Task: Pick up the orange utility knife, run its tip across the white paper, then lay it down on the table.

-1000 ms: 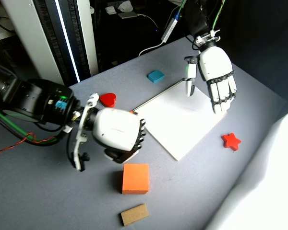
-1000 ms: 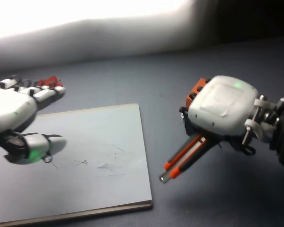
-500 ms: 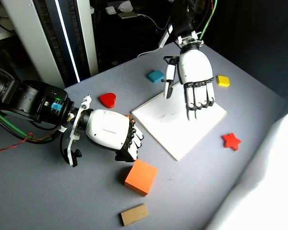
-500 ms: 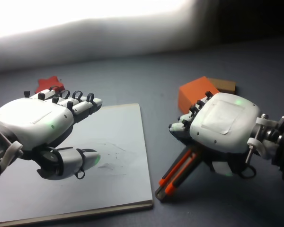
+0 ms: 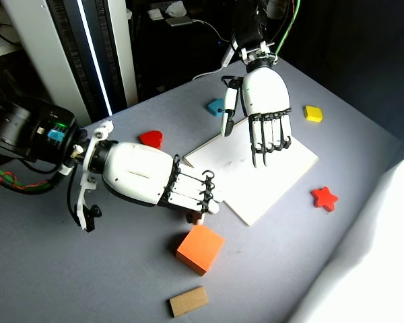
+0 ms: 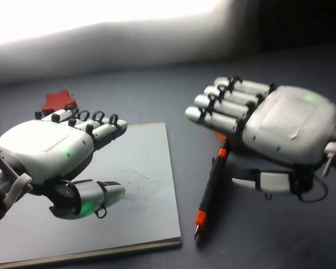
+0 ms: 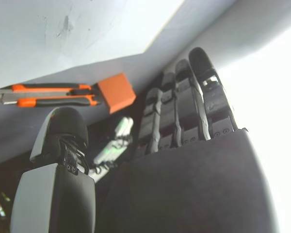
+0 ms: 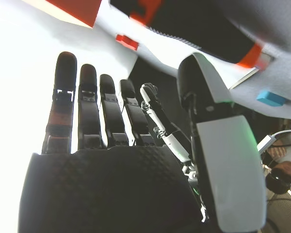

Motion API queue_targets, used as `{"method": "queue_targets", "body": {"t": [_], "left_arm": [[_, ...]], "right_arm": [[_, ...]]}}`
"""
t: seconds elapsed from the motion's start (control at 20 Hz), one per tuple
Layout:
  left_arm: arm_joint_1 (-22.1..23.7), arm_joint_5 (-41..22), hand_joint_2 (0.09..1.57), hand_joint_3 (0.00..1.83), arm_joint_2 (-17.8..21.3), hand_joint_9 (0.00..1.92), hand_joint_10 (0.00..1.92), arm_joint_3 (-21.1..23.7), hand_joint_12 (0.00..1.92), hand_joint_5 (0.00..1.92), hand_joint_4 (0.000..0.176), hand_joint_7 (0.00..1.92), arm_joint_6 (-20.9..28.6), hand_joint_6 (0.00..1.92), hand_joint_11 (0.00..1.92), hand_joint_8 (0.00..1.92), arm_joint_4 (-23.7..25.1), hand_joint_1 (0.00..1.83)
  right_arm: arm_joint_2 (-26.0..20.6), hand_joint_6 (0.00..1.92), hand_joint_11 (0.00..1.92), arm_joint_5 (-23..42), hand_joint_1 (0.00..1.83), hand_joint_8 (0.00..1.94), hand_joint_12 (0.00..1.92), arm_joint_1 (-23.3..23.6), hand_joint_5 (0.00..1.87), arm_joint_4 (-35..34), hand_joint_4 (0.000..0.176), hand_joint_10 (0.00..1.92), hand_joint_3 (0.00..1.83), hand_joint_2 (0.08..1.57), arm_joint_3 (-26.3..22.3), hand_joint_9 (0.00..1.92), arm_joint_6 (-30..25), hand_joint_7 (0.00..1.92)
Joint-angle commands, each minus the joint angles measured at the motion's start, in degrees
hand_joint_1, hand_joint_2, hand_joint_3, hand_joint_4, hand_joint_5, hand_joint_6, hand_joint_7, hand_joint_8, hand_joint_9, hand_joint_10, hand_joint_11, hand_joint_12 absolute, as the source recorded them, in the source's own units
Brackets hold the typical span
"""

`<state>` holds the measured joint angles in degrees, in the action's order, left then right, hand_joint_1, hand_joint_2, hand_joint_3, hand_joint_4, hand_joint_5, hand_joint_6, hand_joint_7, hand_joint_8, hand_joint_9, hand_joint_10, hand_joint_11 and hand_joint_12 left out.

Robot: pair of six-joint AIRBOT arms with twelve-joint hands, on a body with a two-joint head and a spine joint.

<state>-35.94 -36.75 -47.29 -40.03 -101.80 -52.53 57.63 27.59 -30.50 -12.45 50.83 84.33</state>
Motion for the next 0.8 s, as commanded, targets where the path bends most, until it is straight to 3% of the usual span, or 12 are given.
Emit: {"method": "queue_targets", "body": {"t": [0.0, 0.2, 0.25, 0.3, 0.35, 0.4, 0.45, 0.5, 0.55, 0.65, 0.7, 0.75], "left_arm": [[0.73, -4.56, 1.30, 0.00, 0.22, 0.21, 0.00, 0.09, 0.87, 0.07, 0.032, 0.16, -0.18, 0.00, 0.00, 0.00, 2.13, 0.31], [2.40, -4.54, 1.30, 0.00, 0.63, 0.23, 0.01, 0.44, 0.87, 0.17, 0.019, 0.23, -0.16, 0.02, 0.00, 0.02, 2.12, 0.34], [2.61, -4.53, 1.29, 0.00, 0.73, 0.31, 0.03, 0.57, 0.95, 0.28, 0.005, 0.36, -0.04, 0.04, 0.00, 0.02, 2.11, 0.37], [2.66, -4.54, 1.28, 0.00, 0.90, 0.42, 0.06, 0.68, 1.13, 0.43, 0.000, 0.49, 0.68, 0.05, 0.00, 0.03, 2.11, 0.40], [2.76, -4.86, 1.28, 0.00, 1.08, 0.48, 0.08, 0.90, 1.26, 0.50, 0.000, 0.56, 1.31, 0.06, 0.00, 0.04, 2.10, 0.40], [2.80, -5.59, 1.27, 0.00, 1.27, 0.55, 0.32, 1.22, 1.48, 0.63, 0.000, 0.69, 1.92, 0.07, 0.00, 0.08, 2.09, 0.43], [2.80, -6.92, 1.28, 0.00, 1.41, 0.50, 0.68, 1.68, 1.60, 0.69, 0.000, 0.75, 2.22, 0.09, 0.03, 0.16, 1.98, 0.43], [2.93, -8.44, 1.29, 0.00, 1.42, 0.50, 1.09, 2.13, 1.72, 0.76, 0.000, 0.72, 2.01, 0.17, 0.12, 0.57, 1.61, 0.44], [3.24, -8.57, 1.29, 0.00, 1.41, 0.58, 1.29, 2.39, 1.76, 0.81, 0.000, 0.72, 1.03, 0.39, 0.26, 0.95, 0.72, 0.44], [3.33, -7.53, 1.31, 0.00, 1.34, 0.73, 1.55, 2.48, 1.85, 0.77, 0.000, 0.78, 0.75, 0.86, 0.48, 1.35, 0.22, 0.47], [3.31, -7.54, 1.29, 0.04, 1.35, 0.81, 1.63, 2.62, 1.89, 0.66, 0.109, 0.83, 0.72, 1.41, 0.58, 1.44, 0.18, 0.73], [3.38, -7.55, 1.31, 0.04, 1.37, 0.84, 1.70, 2.76, 1.91, 0.62, 0.163, 0.86, 0.59, 1.55, 0.60, 1.52, 0.18, 0.77]], "right_arm": [[-1.46, 0.00, 0.00, 5.59, 0.57, 0.00, 0.00, 1.06, 0.00, 0.22, 0.000, 0.00, 0.00, 1.09, -0.50, 0.00, -0.54, 0.00], [-10.25, 0.00, 0.00, -4.60, 0.10, 0.00, 0.00, 4.11, 0.00, -11.62, 0.000, 0.01, 0.03, 1.16, -6.02, 0.01, -1.71, 0.00], [-12.21, 0.02, 0.00, -5.94, 0.02, 0.04, 0.24, 4.25, 0.08, -13.05, 0.000, 0.09, 0.00, 1.21, -7.62, 0.09, -1.71, 0.10], [-14.02, 0.17, 0.00, -6.50, 0.00, 0.08, 0.96, 3.85, 0.22, -14.05, 0.000, 0.48, 0.00, 1.24, -9.20, 0.10, -1.90, 0.27], [-16.07, 0.35, 0.00, -6.62, 0.00, 0.14, 1.38, 3.31, 0.28, -15.50, 0.000, 0.90, 0.00, 1.25, -10.93, 0.04, -1.96, 0.38], [-17.44, 0.96, 0.00, -7.06, 0.00, 0.83, 1.80, 2.91, 0.25, -16.76, 0.000, 1.36, 0.00, 1.28, -11.89, 0.13, -1.96, 0.38], [-18.25, 1.24, 0.00, -7.28, 0.00, 1.20, 1.90, 2.50, 0.27, -16.86, 0.000, 1.61, 0.00, 1.29, -12.46, 0.21, -1.92, 0.40], [-19.44, 1.38, 0.20, -7.14, 0.01, 1.49, 1.92, 1.65, 0.46, -16.86, 0.000, 1.85, 0.01, 1.31, -13.09, 0.37, -1.67, 0.57], [-20.09, 1.51, 0.46, -7.11, 0.03, 1.62, 1.92, 1.23, 0.62, -16.86, 0.000, 1.91, 0.02, 1.34, -13.45, 0.65, -1.08, 0.78], [-21.08, 1.64, 0.77, -7.11, 0.02, 1.63, 1.92, 0.17, 0.81, -16.85, 0.000, 1.92, 0.03, 1.40, -13.95, 0.96, -1.02, 1.01], [-21.13, 1.67, 0.94, -7.05, 0.04, 1.60, 1.92, 0.09, 0.93, -16.86, 0.000, 1.92, 0.04, 1.45, -13.83, 1.09, -1.16, 1.15], [-21.12, 1.69, 1.05, -6.77, 0.02, 1.58, 1.92, 0.10, 0.99, -16.86, 0.000, 1.92, 0.04, 1.49, -13.77, 1.17, -1.79, 1.22]]}}
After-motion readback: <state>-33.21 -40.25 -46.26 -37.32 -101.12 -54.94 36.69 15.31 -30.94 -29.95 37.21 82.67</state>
